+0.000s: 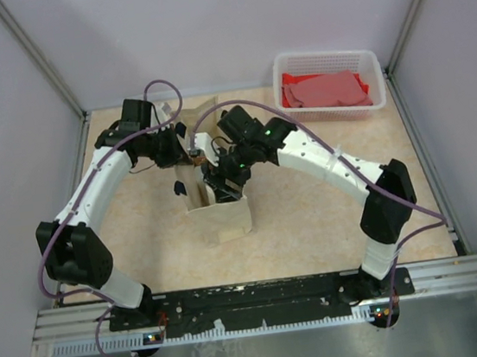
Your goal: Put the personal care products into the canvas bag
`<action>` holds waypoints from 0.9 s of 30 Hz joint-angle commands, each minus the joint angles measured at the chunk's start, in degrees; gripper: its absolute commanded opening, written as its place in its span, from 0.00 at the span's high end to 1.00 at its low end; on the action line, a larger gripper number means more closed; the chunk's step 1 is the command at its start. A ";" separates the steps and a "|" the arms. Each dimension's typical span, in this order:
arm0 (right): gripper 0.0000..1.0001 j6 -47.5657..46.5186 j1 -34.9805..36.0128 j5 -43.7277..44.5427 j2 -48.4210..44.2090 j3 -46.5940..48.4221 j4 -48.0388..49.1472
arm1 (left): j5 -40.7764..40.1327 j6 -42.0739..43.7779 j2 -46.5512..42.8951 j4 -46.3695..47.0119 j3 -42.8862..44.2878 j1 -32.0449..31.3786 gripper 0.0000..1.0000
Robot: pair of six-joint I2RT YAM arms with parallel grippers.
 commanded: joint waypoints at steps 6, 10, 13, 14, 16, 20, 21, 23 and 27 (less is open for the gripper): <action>1.00 1.16 2.73 9.16 -3.26 -9.45 12.36 | -0.25 0.83 0.15 0.78 2.02 -0.16 0.98; 1.00 2.09 3.21 11.52 -4.03 -13.44 16.15 | -0.18 0.72 0.21 0.79 2.44 -0.16 0.98; 1.00 1.61 3.89 13.66 -3.60 -14.41 16.52 | -0.15 0.58 0.38 0.83 2.68 -0.15 0.98; 1.00 1.53 4.09 14.15 -3.33 -14.48 16.48 | -0.12 0.61 0.47 0.79 2.74 -0.16 0.98; 0.92 1.58 4.34 14.58 -2.72 -14.45 16.28 | 0.01 0.53 0.43 0.80 2.87 -0.15 0.98; 0.73 1.71 4.40 14.24 -1.45 -13.24 15.07 | -0.24 0.46 0.19 0.78 2.73 -0.16 0.98; 0.68 1.73 4.36 14.23 -1.19 -12.90 14.87 | -0.30 0.48 0.06 0.78 2.63 -0.16 0.98; 0.58 2.07 4.39 14.72 -1.10 -12.21 14.53 | -0.63 0.44 -0.05 0.79 2.41 -0.16 0.98; 0.37 2.65 4.39 16.34 -1.50 -10.38 13.41 | -1.00 0.40 -0.40 0.81 2.24 -0.16 0.98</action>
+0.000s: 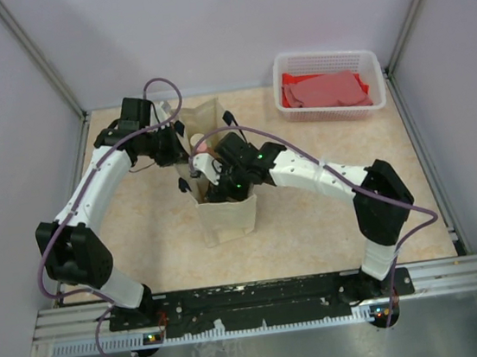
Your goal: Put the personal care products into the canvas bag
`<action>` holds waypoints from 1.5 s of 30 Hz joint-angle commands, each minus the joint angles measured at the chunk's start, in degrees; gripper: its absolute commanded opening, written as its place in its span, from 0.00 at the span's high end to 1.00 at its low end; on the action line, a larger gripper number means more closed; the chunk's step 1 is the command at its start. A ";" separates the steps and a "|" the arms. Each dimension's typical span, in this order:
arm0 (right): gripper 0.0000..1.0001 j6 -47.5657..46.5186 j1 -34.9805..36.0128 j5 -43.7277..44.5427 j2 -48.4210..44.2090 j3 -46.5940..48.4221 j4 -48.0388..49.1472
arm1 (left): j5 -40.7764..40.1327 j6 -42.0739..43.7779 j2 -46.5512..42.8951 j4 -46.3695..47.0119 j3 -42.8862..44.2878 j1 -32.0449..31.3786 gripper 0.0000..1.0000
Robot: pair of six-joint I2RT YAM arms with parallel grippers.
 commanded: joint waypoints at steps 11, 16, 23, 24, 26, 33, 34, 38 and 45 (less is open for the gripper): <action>0.08 1.20 0.55 3.91 -4.19 10.32 -3.43 | -1.36 -0.12 -0.54 1.04 0.99 -0.16 0.98; 0.05 2.27 -1.17 7.12 -9.15 12.93 -2.68 | -1.92 -0.27 -0.38 0.96 2.05 -0.14 0.98; 0.06 4.56 -6.76 12.09 -19.39 10.26 7.81 | -3.12 0.54 0.25 -2.09 7.15 -0.16 0.93; 0.05 5.08 -7.71 12.91 -20.72 9.47 9.52 | -3.52 0.77 0.27 -2.36 7.92 -0.16 0.89; 0.03 5.82 -9.69 14.78 -22.39 8.33 12.23 | -3.98 1.39 0.17 -2.56 9.26 -0.16 0.75; 0.01 6.56 -12.22 21.82 -21.41 8.09 13.66 | -7.41 2.58 -0.72 -3.89 10.82 -0.16 0.14; 0.01 7.55 -12.84 22.79 -21.18 8.05 14.07 | -8.61 2.63 -0.96 -4.06 10.88 -0.16 0.12; 0.01 18.14 -20.11 23.55 -20.83 7.96 16.30 | -19.62 2.18 -2.96 -3.97 11.24 -0.16 0.11; 0.01 29.37 -34.42 23.38 -17.33 8.41 14.45 | -34.69 7.90 -2.06 -5.24 18.92 1.79 0.00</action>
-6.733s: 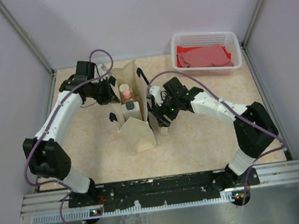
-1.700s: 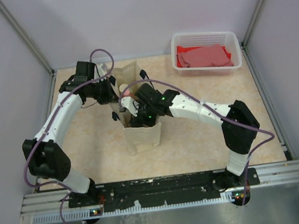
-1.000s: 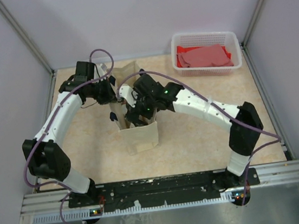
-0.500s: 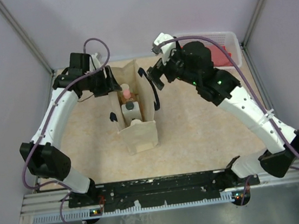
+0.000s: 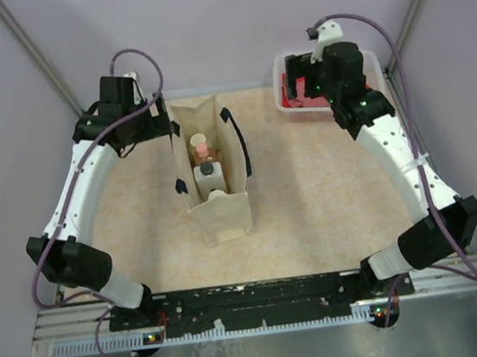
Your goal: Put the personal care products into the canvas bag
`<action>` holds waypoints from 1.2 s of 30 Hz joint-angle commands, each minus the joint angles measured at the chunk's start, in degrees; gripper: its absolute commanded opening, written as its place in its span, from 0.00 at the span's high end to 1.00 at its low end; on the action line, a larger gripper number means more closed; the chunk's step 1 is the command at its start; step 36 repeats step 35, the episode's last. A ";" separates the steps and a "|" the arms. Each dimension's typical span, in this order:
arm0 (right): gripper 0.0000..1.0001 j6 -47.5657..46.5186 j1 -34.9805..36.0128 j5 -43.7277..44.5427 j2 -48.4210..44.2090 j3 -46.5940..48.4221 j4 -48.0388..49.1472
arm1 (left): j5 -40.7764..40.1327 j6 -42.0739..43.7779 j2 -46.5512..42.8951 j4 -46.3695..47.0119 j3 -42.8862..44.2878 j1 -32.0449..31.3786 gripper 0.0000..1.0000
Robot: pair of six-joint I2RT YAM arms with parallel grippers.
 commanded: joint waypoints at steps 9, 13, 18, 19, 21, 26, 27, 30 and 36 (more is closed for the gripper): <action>0.01 7.14 -11.36 1.89 1.89 -1.87 0.11 | -8.81 9.79 6.88 -4.44 15.77 6.19 0.00; 0.01 5.77 -13.26 2.92 2.00 -2.88 -0.08 | -5.48 9.12 7.82 -1.54 14.76 6.28 0.00; 0.01 4.63 -14.69 3.54 2.41 -3.34 -0.26 | -6.21 8.63 7.47 0.30 12.77 6.19 0.00; 0.01 4.53 -14.88 3.45 2.56 -3.30 -0.33 | -6.35 8.71 7.15 0.74 12.20 6.19 0.00; 0.01 4.31 -14.99 3.41 2.89 -3.09 -0.10 | -6.55 8.93 6.29 1.73 10.92 6.19 0.00; 0.01 4.33 -15.08 3.44 3.90 -2.19 -0.24 | -6.59 9.17 4.87 3.01 9.72 6.19 0.00; 0.01 4.31 -15.08 3.40 4.05 -2.03 -0.21 | -6.88 9.24 4.72 2.87 9.69 6.19 0.00; 0.01 4.12 -15.11 3.45 4.53 -1.67 -0.23 | -7.68 9.53 4.57 2.50 9.61 6.19 0.00; 0.01 3.95 -15.13 3.14 5.20 -1.56 -0.37 | -6.94 9.54 4.25 2.39 9.16 6.19 0.00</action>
